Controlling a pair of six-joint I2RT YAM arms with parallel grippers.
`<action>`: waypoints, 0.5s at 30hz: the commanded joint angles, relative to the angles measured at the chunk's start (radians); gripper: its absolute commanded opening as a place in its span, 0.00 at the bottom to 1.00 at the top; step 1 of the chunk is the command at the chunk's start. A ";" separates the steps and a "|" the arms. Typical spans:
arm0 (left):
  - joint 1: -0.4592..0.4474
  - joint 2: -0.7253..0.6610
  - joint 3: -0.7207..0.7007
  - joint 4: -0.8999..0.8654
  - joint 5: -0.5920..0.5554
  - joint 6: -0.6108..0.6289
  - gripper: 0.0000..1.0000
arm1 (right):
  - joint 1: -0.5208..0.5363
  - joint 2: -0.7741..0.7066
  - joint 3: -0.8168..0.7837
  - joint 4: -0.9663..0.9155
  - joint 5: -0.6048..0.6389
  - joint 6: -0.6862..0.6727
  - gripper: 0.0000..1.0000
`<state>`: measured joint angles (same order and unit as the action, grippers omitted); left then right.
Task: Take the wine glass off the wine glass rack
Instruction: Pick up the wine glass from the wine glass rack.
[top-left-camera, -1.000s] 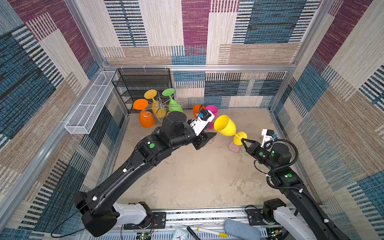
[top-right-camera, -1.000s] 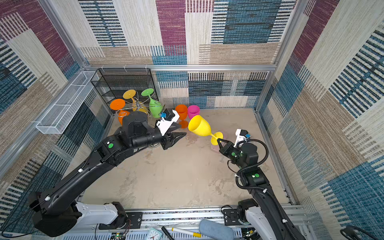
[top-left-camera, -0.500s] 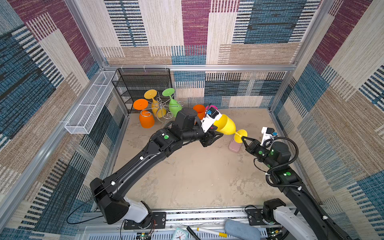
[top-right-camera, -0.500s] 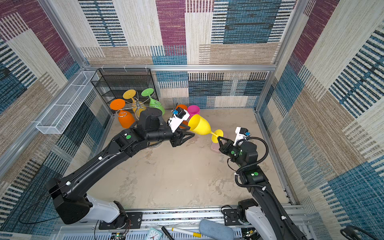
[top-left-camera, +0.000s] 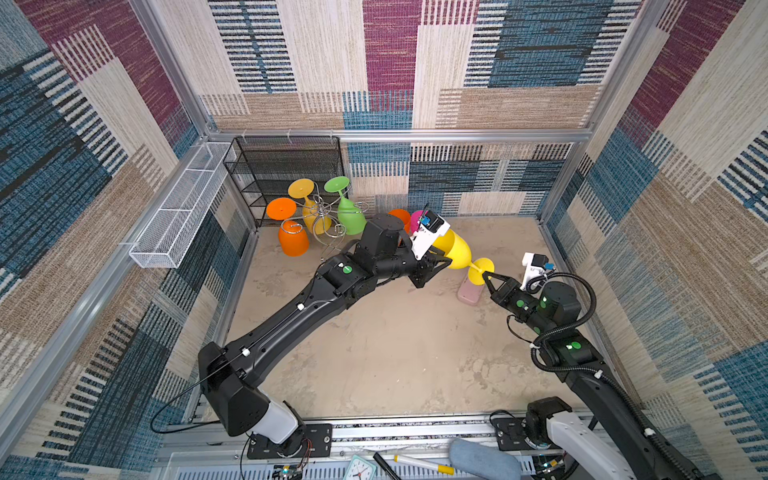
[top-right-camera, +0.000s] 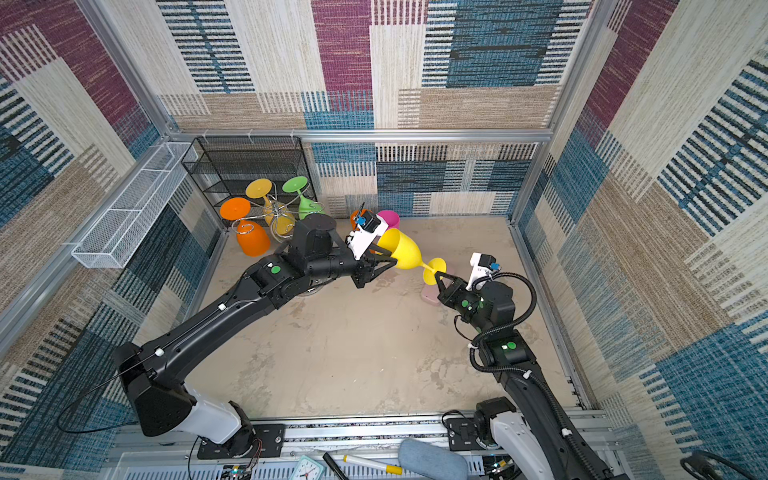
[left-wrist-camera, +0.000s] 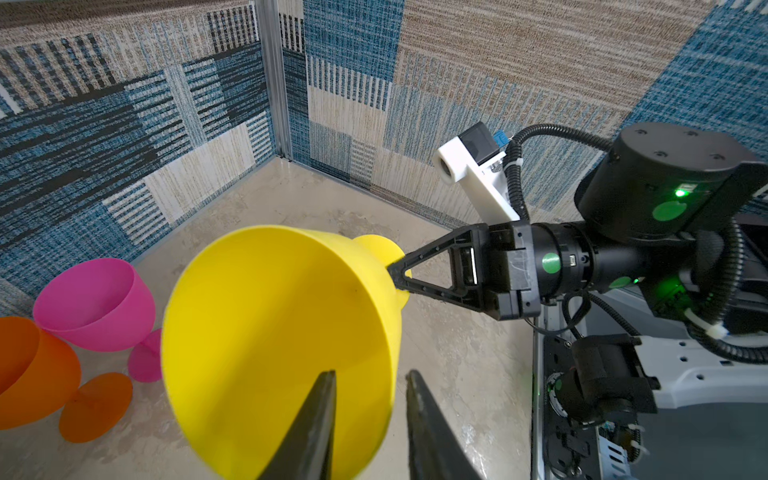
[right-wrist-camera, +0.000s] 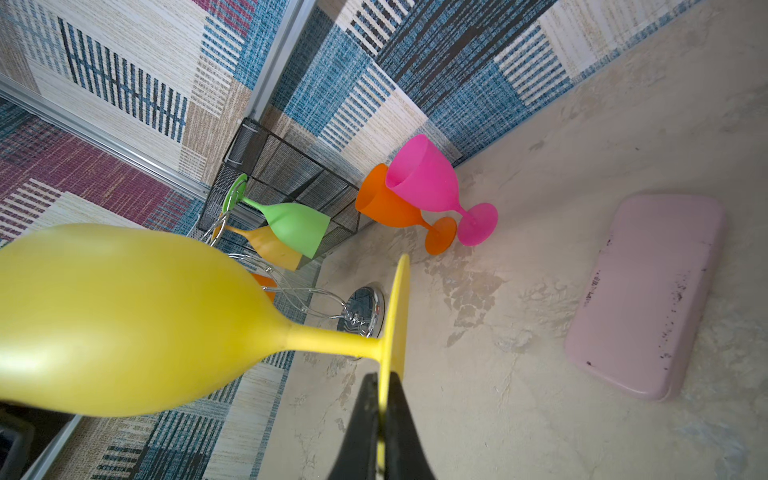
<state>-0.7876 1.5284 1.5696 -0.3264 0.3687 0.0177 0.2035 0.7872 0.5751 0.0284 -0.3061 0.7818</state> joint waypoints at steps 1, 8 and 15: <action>-0.001 0.008 0.012 0.059 0.038 -0.033 0.21 | 0.002 0.007 0.014 0.053 -0.009 -0.003 0.00; -0.001 0.030 0.045 0.029 0.040 -0.036 0.00 | 0.002 0.025 0.021 0.060 -0.006 -0.018 0.00; -0.001 0.039 0.078 -0.056 -0.022 -0.015 0.00 | 0.002 0.033 0.053 0.050 0.032 -0.060 0.38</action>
<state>-0.7918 1.5631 1.6295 -0.3504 0.3920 -0.0040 0.2035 0.8139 0.6094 0.0319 -0.2878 0.7540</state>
